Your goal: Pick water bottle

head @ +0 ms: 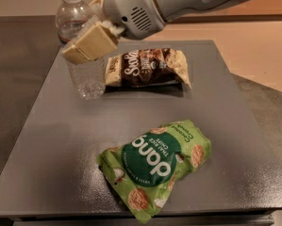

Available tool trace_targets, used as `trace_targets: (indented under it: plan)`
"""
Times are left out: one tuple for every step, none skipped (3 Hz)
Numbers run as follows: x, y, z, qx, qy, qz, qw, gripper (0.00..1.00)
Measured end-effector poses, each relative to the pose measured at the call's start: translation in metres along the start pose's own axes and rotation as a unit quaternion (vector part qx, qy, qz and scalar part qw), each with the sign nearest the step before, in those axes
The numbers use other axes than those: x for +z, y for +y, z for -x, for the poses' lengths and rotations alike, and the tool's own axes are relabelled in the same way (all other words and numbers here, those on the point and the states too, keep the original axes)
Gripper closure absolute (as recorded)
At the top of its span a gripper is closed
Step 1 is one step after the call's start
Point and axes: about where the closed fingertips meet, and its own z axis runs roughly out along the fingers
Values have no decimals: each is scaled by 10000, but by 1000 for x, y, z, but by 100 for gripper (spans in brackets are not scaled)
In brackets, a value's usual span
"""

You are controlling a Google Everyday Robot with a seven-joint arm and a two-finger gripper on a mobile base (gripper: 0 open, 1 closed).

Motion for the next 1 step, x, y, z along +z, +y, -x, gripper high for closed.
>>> trace_targets:
  plan:
    - [0, 0, 0, -1, 2, 1, 10000, 100]
